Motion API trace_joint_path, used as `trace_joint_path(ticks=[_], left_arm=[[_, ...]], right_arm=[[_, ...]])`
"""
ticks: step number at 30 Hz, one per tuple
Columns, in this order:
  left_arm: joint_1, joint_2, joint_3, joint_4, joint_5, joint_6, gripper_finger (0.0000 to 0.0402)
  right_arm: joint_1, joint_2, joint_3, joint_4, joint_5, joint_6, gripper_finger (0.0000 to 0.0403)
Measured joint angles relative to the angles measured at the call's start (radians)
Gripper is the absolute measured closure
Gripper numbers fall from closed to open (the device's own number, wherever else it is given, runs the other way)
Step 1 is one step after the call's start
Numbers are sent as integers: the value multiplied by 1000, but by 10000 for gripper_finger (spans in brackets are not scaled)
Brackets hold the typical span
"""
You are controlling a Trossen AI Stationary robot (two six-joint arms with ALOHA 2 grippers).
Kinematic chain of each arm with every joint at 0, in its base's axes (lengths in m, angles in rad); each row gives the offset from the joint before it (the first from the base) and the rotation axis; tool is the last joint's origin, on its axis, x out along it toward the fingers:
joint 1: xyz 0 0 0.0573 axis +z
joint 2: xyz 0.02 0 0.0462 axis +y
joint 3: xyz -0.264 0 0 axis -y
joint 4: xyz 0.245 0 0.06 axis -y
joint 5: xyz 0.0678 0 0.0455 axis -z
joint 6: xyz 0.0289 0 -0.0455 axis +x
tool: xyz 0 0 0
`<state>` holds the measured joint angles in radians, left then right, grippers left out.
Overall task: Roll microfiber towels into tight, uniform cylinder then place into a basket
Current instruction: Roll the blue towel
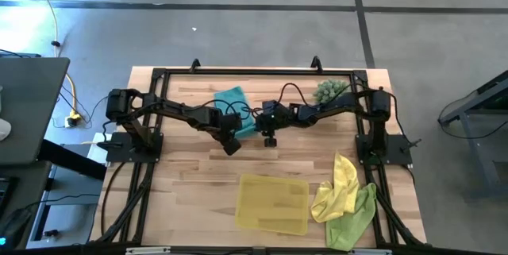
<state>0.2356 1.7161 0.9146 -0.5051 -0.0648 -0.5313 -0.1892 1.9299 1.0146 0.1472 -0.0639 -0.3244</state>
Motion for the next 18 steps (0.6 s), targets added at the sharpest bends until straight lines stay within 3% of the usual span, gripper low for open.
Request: trace_joint_path(ticks=[8,18], left_arm=[[2,0,0,-10,-2,29,401],[3,0,0,-10,6,53,401]], right_arm=[[39,0,13,-60,-4,-230,261],[32,13,13,1,6,-243,261]])
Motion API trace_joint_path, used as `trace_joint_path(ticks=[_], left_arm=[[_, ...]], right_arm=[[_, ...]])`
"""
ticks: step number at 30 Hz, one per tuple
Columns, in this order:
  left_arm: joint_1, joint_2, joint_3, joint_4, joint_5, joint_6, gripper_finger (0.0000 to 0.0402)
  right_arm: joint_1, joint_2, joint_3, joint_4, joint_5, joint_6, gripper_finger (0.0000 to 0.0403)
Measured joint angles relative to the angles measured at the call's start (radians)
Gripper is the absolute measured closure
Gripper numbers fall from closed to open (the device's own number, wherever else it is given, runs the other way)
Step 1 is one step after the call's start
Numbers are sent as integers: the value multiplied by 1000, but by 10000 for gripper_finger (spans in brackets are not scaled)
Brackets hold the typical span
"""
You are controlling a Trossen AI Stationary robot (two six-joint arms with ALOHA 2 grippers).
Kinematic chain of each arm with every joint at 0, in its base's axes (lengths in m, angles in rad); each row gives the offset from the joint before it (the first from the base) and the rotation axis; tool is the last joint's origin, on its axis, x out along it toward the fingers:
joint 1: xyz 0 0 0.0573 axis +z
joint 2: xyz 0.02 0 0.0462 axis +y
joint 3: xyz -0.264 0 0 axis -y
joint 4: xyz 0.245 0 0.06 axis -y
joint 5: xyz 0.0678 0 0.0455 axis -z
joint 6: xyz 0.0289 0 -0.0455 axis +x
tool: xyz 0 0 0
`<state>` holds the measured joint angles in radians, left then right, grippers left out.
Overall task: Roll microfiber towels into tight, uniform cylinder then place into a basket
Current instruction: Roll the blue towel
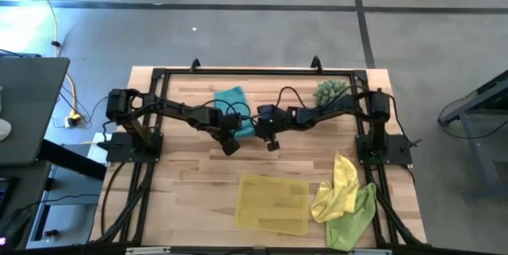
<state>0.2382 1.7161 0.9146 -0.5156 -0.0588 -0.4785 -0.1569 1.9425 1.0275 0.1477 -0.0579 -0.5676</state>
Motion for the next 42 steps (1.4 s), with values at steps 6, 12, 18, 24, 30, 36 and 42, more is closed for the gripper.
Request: trace_joint_path(ticks=[6,12,18,24,30,36,42], left_arm=[[0,0,0,2,2,62,401],[0,0,0,4,8,71,401],[0,1,0,29,83,129,401],[-4,1,-1,47,112,296,401],[-3,1,0,67,170,283,401],[-9,1,0,72,201,126,401],[-18,-7,0,56,204,51,401]], right_arm=[[0,43,0,54,-11,-58,261],[0,55,1,46,-14,-45,265],[1,57,2,10,-22,-8,349],[-2,56,5,-47,-100,180,386],[7,29,1,-118,-298,357,398],[7,22,36,-158,-339,468,401],[5,22,78,-182,-336,537,402]])
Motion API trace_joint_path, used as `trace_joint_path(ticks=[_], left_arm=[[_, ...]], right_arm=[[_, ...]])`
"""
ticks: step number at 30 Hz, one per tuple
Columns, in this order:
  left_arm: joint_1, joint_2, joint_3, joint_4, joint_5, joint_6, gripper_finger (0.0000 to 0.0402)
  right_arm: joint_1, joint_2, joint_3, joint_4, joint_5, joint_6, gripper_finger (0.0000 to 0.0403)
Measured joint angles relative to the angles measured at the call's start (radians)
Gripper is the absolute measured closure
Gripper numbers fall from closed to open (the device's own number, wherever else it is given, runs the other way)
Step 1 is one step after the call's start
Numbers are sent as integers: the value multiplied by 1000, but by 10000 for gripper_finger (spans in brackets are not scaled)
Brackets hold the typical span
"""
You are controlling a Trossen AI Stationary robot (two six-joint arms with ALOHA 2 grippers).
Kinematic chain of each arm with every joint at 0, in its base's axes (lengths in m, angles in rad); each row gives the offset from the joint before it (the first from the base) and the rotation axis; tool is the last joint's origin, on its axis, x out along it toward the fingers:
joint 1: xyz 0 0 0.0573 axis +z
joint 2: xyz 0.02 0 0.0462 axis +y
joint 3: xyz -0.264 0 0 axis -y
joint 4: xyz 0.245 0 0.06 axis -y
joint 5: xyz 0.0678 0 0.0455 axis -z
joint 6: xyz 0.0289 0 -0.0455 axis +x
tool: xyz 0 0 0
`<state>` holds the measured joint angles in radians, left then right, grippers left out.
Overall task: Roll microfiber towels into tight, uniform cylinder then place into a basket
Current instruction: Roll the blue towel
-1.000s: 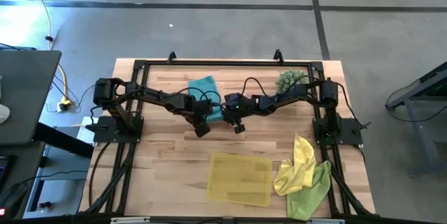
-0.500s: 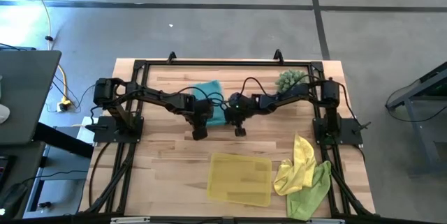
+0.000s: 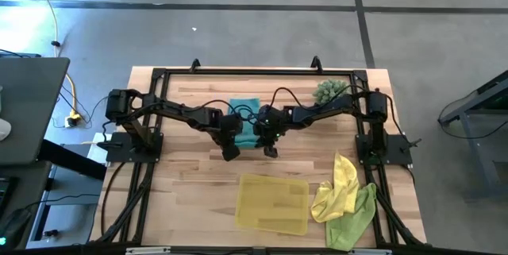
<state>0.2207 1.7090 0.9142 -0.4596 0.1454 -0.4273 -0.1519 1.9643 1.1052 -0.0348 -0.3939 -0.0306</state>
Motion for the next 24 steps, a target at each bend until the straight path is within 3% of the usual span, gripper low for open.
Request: trace_joint_path(ticks=[6,15,24], left_arm=[[2,-29,0,-22,-1,-78,401],[3,0,2,-64,-78,-188,401],[3,2,2,-77,-116,-183,401]], right_arm=[[0,12,5,1,133,6,402],[-4,44,9,38,185,-64,399],[4,-42,6,-67,249,-282,296]])
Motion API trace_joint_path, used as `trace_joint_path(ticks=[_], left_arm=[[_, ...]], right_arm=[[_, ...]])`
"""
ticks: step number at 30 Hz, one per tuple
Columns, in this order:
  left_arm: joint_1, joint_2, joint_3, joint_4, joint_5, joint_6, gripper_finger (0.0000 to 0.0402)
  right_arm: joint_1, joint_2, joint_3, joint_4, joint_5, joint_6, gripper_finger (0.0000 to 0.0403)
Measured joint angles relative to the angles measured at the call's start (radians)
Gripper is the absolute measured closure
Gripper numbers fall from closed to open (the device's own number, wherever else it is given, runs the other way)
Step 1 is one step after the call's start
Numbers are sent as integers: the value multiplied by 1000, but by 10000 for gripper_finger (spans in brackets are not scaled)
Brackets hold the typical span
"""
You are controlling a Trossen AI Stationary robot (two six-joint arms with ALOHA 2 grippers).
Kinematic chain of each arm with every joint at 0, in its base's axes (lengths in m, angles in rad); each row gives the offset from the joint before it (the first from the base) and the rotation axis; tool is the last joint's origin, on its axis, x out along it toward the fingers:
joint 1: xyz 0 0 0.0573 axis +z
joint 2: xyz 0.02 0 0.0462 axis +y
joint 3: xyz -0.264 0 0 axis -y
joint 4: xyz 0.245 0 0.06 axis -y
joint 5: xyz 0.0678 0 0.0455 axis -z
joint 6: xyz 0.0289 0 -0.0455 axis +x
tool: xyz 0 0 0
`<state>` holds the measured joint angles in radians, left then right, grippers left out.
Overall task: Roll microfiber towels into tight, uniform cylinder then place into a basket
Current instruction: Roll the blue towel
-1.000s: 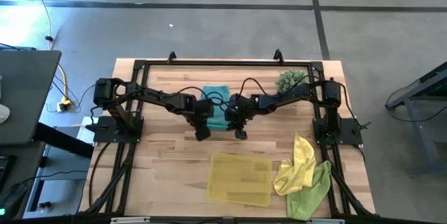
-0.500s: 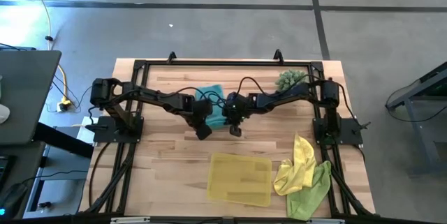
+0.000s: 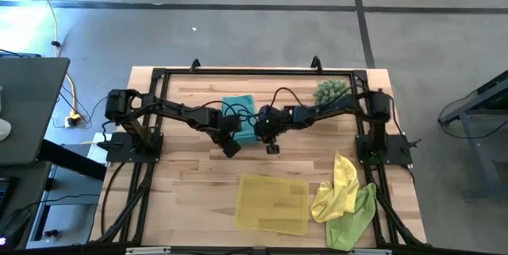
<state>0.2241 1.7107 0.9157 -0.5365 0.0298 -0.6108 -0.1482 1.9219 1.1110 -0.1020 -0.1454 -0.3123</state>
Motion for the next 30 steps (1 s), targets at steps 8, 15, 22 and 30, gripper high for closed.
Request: trace_joint_path(ticks=[8,15,22,30], left_arm=[[1,0,0,0,0,36,401],[2,0,0,0,0,39,401],[2,0,0,-3,0,39,401],[2,1,-1,-1,0,39,401]], right_arm=[[63,-80,0,-40,-45,-131,272],[105,7,0,98,56,-202,281],[101,35,1,132,169,-229,281],[69,44,1,131,161,-246,279]])
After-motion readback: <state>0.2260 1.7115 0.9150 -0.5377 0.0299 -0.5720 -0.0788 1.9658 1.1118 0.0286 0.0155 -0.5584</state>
